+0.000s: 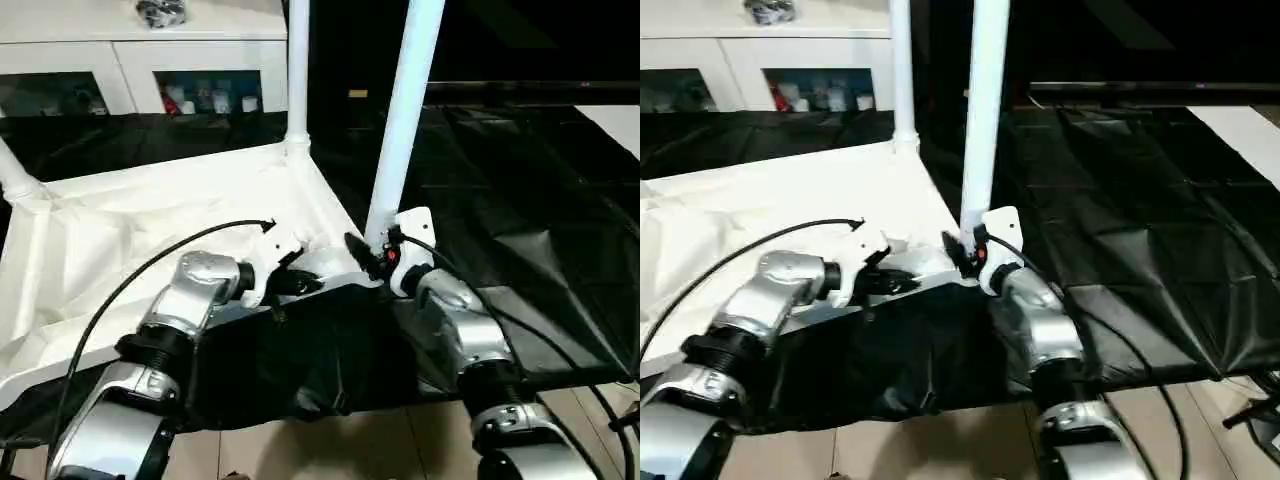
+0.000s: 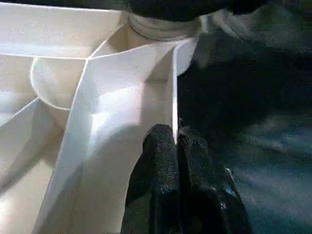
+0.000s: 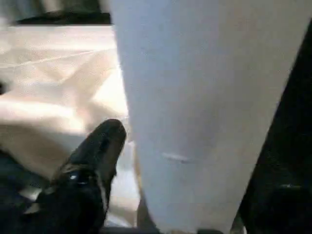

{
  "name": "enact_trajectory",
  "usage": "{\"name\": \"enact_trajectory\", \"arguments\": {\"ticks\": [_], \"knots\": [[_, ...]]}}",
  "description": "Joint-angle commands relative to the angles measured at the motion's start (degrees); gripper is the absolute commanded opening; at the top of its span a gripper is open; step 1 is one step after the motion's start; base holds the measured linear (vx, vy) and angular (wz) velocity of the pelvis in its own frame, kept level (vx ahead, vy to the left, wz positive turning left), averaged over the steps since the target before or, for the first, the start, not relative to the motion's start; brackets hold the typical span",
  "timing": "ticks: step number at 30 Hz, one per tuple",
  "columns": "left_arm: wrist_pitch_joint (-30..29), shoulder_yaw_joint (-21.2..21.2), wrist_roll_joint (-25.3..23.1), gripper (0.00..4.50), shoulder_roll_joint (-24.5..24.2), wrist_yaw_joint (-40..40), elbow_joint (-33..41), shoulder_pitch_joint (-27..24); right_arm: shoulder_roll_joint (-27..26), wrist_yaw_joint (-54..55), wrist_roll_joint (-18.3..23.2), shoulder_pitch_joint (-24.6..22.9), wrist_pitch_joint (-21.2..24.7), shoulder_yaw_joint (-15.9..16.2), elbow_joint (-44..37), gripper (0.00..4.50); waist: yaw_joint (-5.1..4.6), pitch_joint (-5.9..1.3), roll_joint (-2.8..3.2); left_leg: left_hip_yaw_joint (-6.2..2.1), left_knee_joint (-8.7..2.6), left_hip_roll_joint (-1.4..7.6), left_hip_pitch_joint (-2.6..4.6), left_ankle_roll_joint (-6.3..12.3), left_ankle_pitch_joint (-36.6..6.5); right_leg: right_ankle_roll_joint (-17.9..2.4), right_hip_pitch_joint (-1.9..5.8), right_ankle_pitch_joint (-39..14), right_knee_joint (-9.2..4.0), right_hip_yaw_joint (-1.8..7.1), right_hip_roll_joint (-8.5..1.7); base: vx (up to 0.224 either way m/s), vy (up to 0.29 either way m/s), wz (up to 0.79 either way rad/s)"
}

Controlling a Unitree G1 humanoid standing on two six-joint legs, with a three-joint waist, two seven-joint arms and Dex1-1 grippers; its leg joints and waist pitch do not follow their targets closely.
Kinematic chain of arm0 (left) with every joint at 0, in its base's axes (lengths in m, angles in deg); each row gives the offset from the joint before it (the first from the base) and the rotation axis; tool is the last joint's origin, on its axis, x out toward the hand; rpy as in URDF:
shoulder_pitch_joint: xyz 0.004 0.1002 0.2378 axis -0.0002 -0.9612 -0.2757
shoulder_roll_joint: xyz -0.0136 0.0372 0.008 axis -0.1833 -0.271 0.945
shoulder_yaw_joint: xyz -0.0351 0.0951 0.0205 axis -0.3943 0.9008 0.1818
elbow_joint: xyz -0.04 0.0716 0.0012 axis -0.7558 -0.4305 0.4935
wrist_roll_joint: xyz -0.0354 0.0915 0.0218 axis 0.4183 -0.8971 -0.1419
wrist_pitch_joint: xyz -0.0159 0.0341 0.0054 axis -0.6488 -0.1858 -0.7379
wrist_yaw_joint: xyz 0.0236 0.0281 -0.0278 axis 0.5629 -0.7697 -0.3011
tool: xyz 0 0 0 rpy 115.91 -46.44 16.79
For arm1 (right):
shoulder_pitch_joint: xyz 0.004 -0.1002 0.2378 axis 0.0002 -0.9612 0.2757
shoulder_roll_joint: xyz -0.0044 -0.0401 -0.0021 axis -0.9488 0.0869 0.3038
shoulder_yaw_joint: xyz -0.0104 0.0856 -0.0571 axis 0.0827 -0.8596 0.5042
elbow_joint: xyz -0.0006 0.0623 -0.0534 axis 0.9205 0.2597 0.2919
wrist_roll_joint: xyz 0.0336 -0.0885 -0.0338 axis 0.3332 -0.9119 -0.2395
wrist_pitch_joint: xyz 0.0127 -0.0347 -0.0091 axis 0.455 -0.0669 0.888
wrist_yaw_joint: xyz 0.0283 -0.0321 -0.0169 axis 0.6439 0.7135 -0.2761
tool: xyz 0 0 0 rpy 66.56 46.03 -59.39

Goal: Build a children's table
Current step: Rotate leg to tighten

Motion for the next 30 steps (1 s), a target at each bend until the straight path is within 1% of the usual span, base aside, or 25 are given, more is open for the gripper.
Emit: {"name": "enact_trajectory", "arguments": {"ticks": [1, 2, 3, 4, 5, 6, 7, 8, 10, 11, 12, 13, 15, 16, 17, 18, 19, 20, 21, 23, 24, 25, 26, 27, 30], "knots": [[2.2, 2.6, 2.4, 0.00, 0.9, -5.1, 1.8, -0.4, -0.6, -12.3, 1.6, -1.1, 2.1, 7.9, -2.1, 3.24, 0.39, -3.12, 0.12, -0.95, -3.19, 1.44, -0.01, 2.74, -12.0, -11.9, 3.07, -6.7, -4.14, 2.26, -3.34, 0.000, 0.000, 0.00], [2.9, 2.9, 2.4, 0.00, 0.4, -6.1, 1.8, -0.4, 0.3, -14.9, 1.8, -1.4, 2.4, 8.7, -2.8, 3.24, 0.40, -3.12, 0.23, -0.81, -3.12, 1.58, 0.09, 3.10, -11.0, -12.8, 2.92, -4.5, -3.89, 2.15, -3.17, 0.000, 0.000, 0.00], [3.1, 3.0, 2.4, 0.00, 0.3, -6.4, 1.7, -0.4, 0.7, -15.8, 1.8, -1.5, 2.5, 9.1, -3.1, 3.24, 0.46, -3.15, 0.21, -0.73, -3.02, 1.61, 0.15, 3.25, -10.8, -13.3, 2.91, -3.8, -3.78, 2.09, -3.12, 0.000, 0.000, 0.00], [3.6, 3.3, 2.3, 0.00, -0.4, -7.9, 1.4, -0.3, 2.3, -20.0, 1.8, -1.9, 2.7, 10.7, -4.2, 3.24, 0.66, -3.12, 0.22, -0.60, -2.98, 1.76, 0.30, 3.30, -10.8, -14.2, 2.72, -3.6, -3.73, 2.06, -3.24, 0.000, 0.000, 0.00], [4.5, 3.9, 2.4, 0.00, -1.3, -10.6, 1.3, -0.1, 4.5, -25.0, 1.7, -2.1, 3.3, 12.8, -5.2, 3.24, 0.97, -3.05, 0.04, -0.56, -2.92, 1.75, 0.33, 3.43, -11.4, -14.2, 2.87, -4.6, -3.81, 1.99, -3.17, 0.000, 0.000, 0.00], [4.5, 3.9, 2.4, 0.00, -1.3, -10.6, 1.3, -0.1, 4.5, -25.0, 1.7, -2.1, 3.3, 12.8, -5.2, 3.24, 1.16, -3.09, 0.10, -0.54, -2.89, 1.80, 0.51, 3.57, -11.6, -14.2, 2.79, -5.0, -3.85, 2.02, -3.23, 0.000, 0.000, 0.00], [4.6, 4.2, 2.4, 0.00, -1.7, -11.6, 1.2, 0.1, 5.5, -27.3, 1.7, -2.2, 3.5, 13.7, -5.6, 3.24, 1.23, -2.87, 0.16, -0.53, -3.05, 1.94, 0.36, 3.33, -12.4, -14.0, 2.63, -6.6, -3.93, 2.06, -3.32, 0.000, 0.000, 0.00], [5.1, 4.5, 2.1, 0.00, -2.2, -12.8, 0.6, 0.5, 6.9, -30.9, 1.6, -2.2, 4.1, 15.2, -6.1, 3.24, 1.41, -2.81, 0.12, -0.56, -3.13, 1.97, 0.56, 2.71, -13.8, -13.7, 2.52, -9.2, -4.20, 2.04, -3.39, 0.000, 0.000, 0.00], [5.4, 4.5, 1.9, 0.00, -2.4, -13.1, 0.1, 0.8, 7.4, -32.3, 1.4, -2.1, 4.2, 15.8, -6.1, 3.24, 1.82, -2.64, 0.09, -0.62, -3.29, 2.02, 0.68, 1.98, -15.2, -12.9, 2.38, -12.6, -4.47, 2.13, -3.52, 0.000, 0.000, 0.00], [5.8, 4.5, 1.7, 0.00, -2.7, -13.6, -0.4, 1.1, 7.9, -33.5, 1.5, -2.0, 4.8, 16.3, -6.2, 2.97, 2.00, -2.63, -0.13, -0.67, -3.34, 2.02, 0.77, 1.63, -15.5, -12.4, 2.34, -14.1, -4.54, 2.18, -3.60, 0.000, 0.000, 0.00], [6.0, 4.5, 1.7, 0.00, -2.8, -13.8, -0.7, 1.3, 8.1, -34.1, 1.6, -1.9, 5.1, 16.4, -6.3, 2.97, 2.05, -2.63, -0.05, -0.68, -3.38, 2.05, 0.79, 1.49, -15.6, -12.2, 2.29, -14.6, -4.61, 2.21, -3.65, 0.000, 0.000, 0.00], [6.1, 4.4, 1.7, 0.00, -2.9, -13.9, -0.9, 1.5, 8.1, -34.5, 1.6, -1.8, 5.4, 16.4, -6.3, 2.97, 2.08, -2.66, -0.13, -0.72, -3.41, 2.04, 0.77, 1.26, -15.5, -12.0, 2.30, -14.9, -4.59, 2.23, -3.68, 0.000, 0.000, 0.00], [6.1, 4.2, 1.8, 0.00, -3.1, -13.6, -1.3, 1.8, 7.7, -34.7, 1.8, -1.6, 6.0, 16.0, -6.0, 2.75, 2.15, -2.74, -0.03, -0.77, -3.44, 2.07, 0.76, 1.04, -14.7, -12.1, 2.30, -14.1, -4.46, 2.20, -3.69, 0.000, 0.000, 0.00], [5.8, 3.9, 1.9, 0.00, -3.2, -13.3, -1.6, 1.9, 7.4, -34.4, 2.1, -1.4, 6.2, 15.8, -5.8, 2.75, 2.11, -2.80, -0.10, -0.75, -3.39, 2.03, 0.67, 1.03, -14.3, -12.2, 2.37, -13.1, -4.34, 2.18, -3.65, 0.000, 0.000, 0.00], [5.6, 3.7, 2.0, 0.00, -3.2, -12.9, -1.7, 1.9, 7.1, -33.8, 2.4, -1.4, 6.4, 15.4, -5.7, 2.63, 2.16, -2.82, 0.11, -0.77, -3.37, 2.00, 0.67, 1.07, -13.9, -12.4, 2.39, -12.3, -4.26, 2.17, -3.66, 0.000, 0.000, 0.00], [5.0, 3.2, 2.1, 0.00, -3.2, -12.0, -1.8, 1.8, 6.2, -32.1, 2.8, -1.2, 6.2, 14.4, -5.1, 2.51, 2.14, -2.86, 0.05, -0.72, -3.31, 1.98, 0.67, 1.05, -13.8, -12.6, 2.38, -11.7, -4.25, 2.15, -3.63, 0.000, 0.000, 0.00], [5.0, 3.2, 2.1, 0.00, -3.2, -12.0, -1.8, 1.8, 6.2, -32.1, 2.8, -1.2, 6.2, 14.4, -5.1, 2.51, 2.14, -2.86, 0.05, -0.72, -3.31, 1.98, 0.67, 1.05, -13.8, -12.6, 2.38, -11.7, -4.25, 2.15, -3.63, 0.000, 0.000, 0.00], [4.1, 2.5, 2.2, 0.00, -3.1, -10.4, -1.8, 1.6, 5.1, -29.4, 2.7, -0.9, 5.8, 13.0, -4.3, 2.43, 2.06, -2.83, 0.07, -0.72, -3.35, 1.94, 0.59, 0.92, -13.8, -12.7, 2.38, -11.8, -4.25, 2.16, -3.66, 0.000, 0.000, 0.00], [3.8, 2.2, 2.2, 0.00, -3.0, -9.7, -1.8, 1.6, 4.8, -28.3, 2.6, -0.9, 5.5, 12.5, -4.1, 2.34, 2.06, -2.81, 0.22, -0.74, -3.37, 1.95, 0.70, 0.72, -14.1, -12.8, 2.26, -12.3, -4.31, 2.15, -3.70, 0.000, 0.000, 0.00], [2.4, 1.0, 2.8, 0.00, -2.7, -7.7, -1.5, 1.4, 3.1, -22.6, 2.4, -0.3, 4.8, 10.0, -2.4, 2.16, 1.72, -2.64, 0.16, -0.86, -3.56, 1.85, 0.74, -0.16, -15.7, -12.2, 2.14, -15.5, -4.60, 2.20, -3.78, 0.000, 0.000, 0.00], [1.7, 0.2, 2.7, 0.00, -2.5, -5.7, -1.3, 1.2, 1.9, -17.9, 1.7, 0.2, 4.1, 8.3, -1.0, 2.13, 1.66, -2.61, 0.18, -0.98, -3.66, 1.85, 0.82, -0.48, -16.5, -11.5, 2.13, -17.6, -4.87, 2.17, -3.86, 0.000, 0.000, 0.00], [1.2, -0.3, 2.7, 0.00, -2.3, -4.6, -1.2, 1.1, 1.3, -14.8, 1.1, 0.5, 3.8, 7.4, 0.0, 2.09, 1.50, -2.55, 0.23, -1.01, -3.71, 1.90, 0.85, -0.83, -16.7, -11.2, 1.91, -18.4, -4.94, 2.25, -3.93, 0.000, 0.000, 0.00], [0.5, -0.9, 2.5, 0.00, -2.1, -2.5, -0.8, 0.8, 0.4, -10.3, 0.3, 0.6, 3.1, 6.3, 1.0, 2.09, 1.31, -2.55, 0.30, -1.18, -3.80, 1.76, 0.84, -1.27, -17.4, -10.6, 2.00, -20.1, -5.07, 2.19, -3.90, 0.000, 0.000, 0.00], [-0.3, -1.4, 2.6, 0.00, -1.7, -1.0, -0.1, 0.5, -0.5, -5.7, -0.4, 0.8, 2.8, 5.2, 1.8, 2.04, 1.06, -2.53, 0.34, -1.27, -3.94, 1.79, 0.83, -1.85, -17.4, -10.3, 1.93, -20.3, -5.09, 2.22, -3.87, 0.000, 0.000, 0.00], [-3.6, -3.6, 3.0, 0.00, 0.0, 4.8, 2.8, -0.8, -3.4, 5.0, -1.0, 0.3, 3.3, 2.2, 3.2, 2.02, 0.46, -2.63, 0.32, -1.20, -3.91, 1.69, 0.87, -2.26, -17.2, -10.6, 1.83, -18.5, -5.00, 2.27, -3.66, 0.000, 0.000, 0.00]]}}
